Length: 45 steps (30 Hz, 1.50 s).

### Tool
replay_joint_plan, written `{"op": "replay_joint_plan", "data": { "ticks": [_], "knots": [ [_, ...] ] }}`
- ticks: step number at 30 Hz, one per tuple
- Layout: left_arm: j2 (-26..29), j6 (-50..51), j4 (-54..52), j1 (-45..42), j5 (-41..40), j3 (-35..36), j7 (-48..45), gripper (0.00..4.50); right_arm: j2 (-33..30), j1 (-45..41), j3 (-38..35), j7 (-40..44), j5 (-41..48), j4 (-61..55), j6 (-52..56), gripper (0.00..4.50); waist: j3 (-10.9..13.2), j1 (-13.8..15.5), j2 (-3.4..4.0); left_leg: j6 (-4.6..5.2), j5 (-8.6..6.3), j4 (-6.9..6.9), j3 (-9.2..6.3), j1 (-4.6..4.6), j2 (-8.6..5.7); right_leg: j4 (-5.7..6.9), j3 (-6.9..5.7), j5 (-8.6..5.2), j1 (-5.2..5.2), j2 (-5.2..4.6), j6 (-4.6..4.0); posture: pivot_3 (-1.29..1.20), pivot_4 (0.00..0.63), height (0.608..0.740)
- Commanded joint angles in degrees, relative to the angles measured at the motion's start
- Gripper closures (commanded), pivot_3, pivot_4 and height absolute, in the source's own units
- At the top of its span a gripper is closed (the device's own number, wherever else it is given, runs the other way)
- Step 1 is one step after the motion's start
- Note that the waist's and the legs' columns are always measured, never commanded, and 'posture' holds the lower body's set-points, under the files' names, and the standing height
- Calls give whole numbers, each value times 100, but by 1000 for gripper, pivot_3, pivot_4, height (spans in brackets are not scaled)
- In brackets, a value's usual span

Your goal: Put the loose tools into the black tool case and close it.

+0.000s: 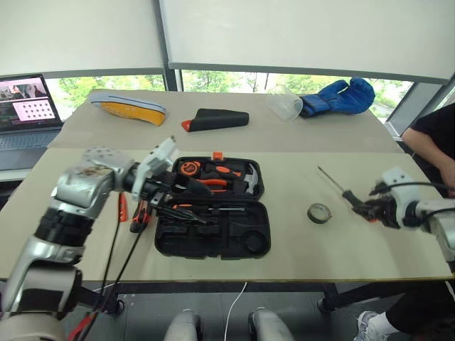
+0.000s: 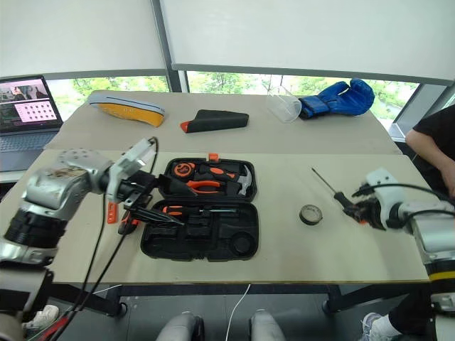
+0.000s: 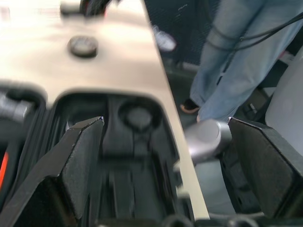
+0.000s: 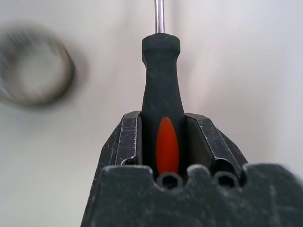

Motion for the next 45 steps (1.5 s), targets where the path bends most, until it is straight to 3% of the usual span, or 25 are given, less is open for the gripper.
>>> {"op": "replay_joint_plan", "data": {
  "ticks": [1, 6, 11, 21, 30, 32, 38, 41, 45],
  "knots": [
    [377, -79, -402, 222, -187, 233, -36, 0, 51, -674, 684, 897, 307, -1255, 147, 3506, 0, 11, 1, 0, 0, -4, -2, 2, 4, 2, -1, -2, 0, 5, -3, 0, 150, 734],
    [609, -49, -388, 383, -115, 471, -27, 0, 859, -1579, 2193, 1116, -341, -1415, 221, 3506, 4, 101, -6, -1, 0, -4, -5, 2, 12, 3, -13, -9, -1, 11, -15, 0, 150, 734],
    [653, 53, -516, 472, -127, 614, 103, 0, 1346, -1858, 2854, 1209, -667, -1351, 250, 3506, 5, 213, -8, -2, 1, 20, 2, -73, -8, 50, -6, 4, -80, -9, -36, 0, 150, 734],
    [511, 70, -562, 519, -106, 655, 371, 0, 1712, -1801, 3089, 1243, -875, -1277, 448, 3506, 6, 204, -10, -3, 2, 23, 2, -70, -11, 66, -8, 1, -82, -10, -42, 0, 150, 734],
    [345, -37, -385, 270, 9, 533, 355, 0, 1852, -1649, 3220, 1064, -1364, -1088, -146, 3506, 6, 194, -11, -4, 2, 23, 1, -65, -10, 74, -8, -3, -82, -7, -47, 0, 150, 734],
    [328, -56, -368, 249, 19, 523, 336, 0, 1922, -1667, 3153, 974, -1412, -1003, -90, 2489, 6, 193, -11, -4, 2, 23, 1, -66, -11, 74, -8, -3, -83, -7, -47, 0, 150, 734],
    [284, -117, -299, 221, 85, 479, 281, 0, 2327, -1885, 2752, 778, -1211, -1137, 144, 593, 6, 183, -11, -4, 2, 22, 1, -65, -10, 76, -8, -3, -83, -6, -49, 0, 150, 734],
    [272, -191, -228, 215, 161, 443, 239, 0, 2640, -1953, 2509, 654, -1010, -1085, 542, 926, 6, 158, -11, -4, 2, 22, 0, -62, -1, 78, -8, -1, -83, 4, -52, 0, 150, 734],
    [266, -253, -184, 247, 234, 442, 212, 0, 2774, -1953, 2590, 602, -1056, -954, 498, 2259, 6, 180, -11, -4, 3, 23, -2, -62, -2, 82, -8, -3, -82, 3, -55, 0, 150, 734]
  ]
}}
